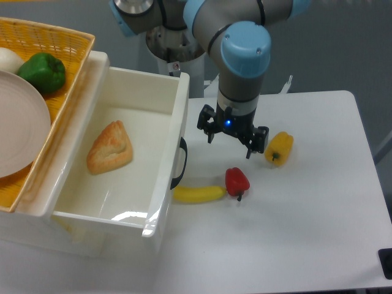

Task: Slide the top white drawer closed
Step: 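Lower the gripper beside the open white drawer's front panel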

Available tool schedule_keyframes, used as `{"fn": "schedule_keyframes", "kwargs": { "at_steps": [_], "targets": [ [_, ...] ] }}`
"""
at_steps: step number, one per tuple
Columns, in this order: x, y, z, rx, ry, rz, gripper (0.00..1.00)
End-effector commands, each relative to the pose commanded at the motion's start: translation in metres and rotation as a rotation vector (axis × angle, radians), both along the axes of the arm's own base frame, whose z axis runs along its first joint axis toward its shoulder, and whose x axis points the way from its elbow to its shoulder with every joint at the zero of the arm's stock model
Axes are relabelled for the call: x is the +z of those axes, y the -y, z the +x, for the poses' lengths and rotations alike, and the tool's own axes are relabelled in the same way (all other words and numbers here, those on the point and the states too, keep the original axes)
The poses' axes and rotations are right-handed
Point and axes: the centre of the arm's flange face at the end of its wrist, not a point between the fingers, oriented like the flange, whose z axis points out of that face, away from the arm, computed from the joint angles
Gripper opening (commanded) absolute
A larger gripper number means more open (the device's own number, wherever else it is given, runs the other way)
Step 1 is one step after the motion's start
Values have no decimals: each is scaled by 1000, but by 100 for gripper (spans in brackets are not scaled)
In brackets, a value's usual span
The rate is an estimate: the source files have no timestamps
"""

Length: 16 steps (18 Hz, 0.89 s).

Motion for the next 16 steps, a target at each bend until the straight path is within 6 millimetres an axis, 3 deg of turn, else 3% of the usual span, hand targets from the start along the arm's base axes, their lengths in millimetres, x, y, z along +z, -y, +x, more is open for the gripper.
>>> {"fn": "schedule_keyframes", "kwargs": {
  "at_steps": [8, 16],
  "targets": [
    [-41, 2, -2, 22, 29, -44, 100],
    [-58, 3, -1, 25, 36, -45, 100]
  ]
}}
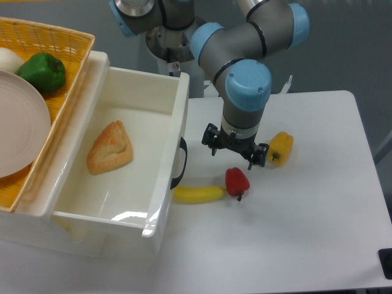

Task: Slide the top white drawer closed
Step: 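Lower the gripper beside the open white drawer's front panel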

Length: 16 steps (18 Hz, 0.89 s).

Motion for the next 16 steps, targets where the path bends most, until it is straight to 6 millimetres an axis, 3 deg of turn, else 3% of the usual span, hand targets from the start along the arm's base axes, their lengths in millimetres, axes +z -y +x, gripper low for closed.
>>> {"fn": "schedule_keyframes", "kwargs": {
  "at_steps": [5, 13, 16],
  "targets": [
    [-14, -3, -4, 11, 15, -9, 100],
    [-21, -14, -11, 244, 68, 59, 100],
    [-27, -16, -12, 256, 86, 64, 100]
  ]
}}
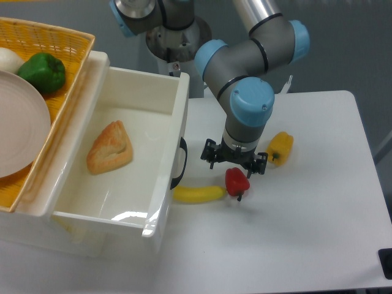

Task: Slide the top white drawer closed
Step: 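Lower the gripper beside the open white drawer's front panel, then move the gripper against the drawer front near its handle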

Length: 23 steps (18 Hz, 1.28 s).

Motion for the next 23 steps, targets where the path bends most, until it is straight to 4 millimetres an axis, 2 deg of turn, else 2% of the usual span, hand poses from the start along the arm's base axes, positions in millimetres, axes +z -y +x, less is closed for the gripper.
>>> {"fn": "schedule_keyframes", "kwargs": {
  "at_steps": [10, 17, 23],
  "targets": [
    [-4, -7, 5, 3, 50, 51, 100],
    [-15, -15, 12, -14, 60, 32, 100],
    [-14, -18, 16, -23, 61, 33, 100]
  ]
}}
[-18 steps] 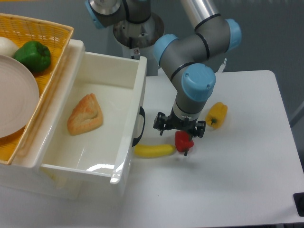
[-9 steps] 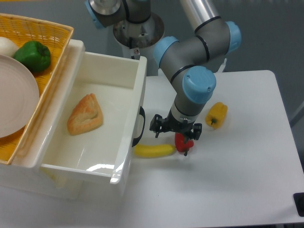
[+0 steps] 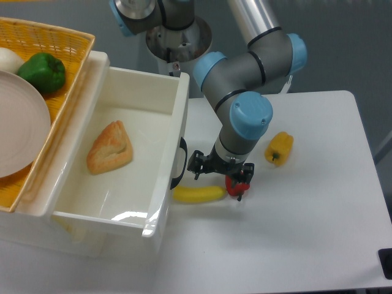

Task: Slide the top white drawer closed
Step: 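Move the gripper against the drawer front near its handle, then push the white drawer front inward into the cabinet with the gripper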

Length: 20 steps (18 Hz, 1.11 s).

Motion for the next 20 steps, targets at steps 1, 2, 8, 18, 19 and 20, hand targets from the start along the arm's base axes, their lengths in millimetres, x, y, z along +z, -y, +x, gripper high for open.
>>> {"fn": "schedule_keyframes", "kwargs": {
  "at_steps": [1, 2, 8, 18, 19, 20],
  "targets": [
    [2, -1, 1, -3, -2, 3, 100],
    [2, -2, 2, -5, -2, 3, 100],
    [4, -8, 10, -20, -2, 7, 100],
    [9, -18, 26, -45, 3, 21, 100],
    [9, -19, 27, -48, 7, 26, 100],
    [10, -19, 28, -47, 12, 33, 100]
  ]
}}
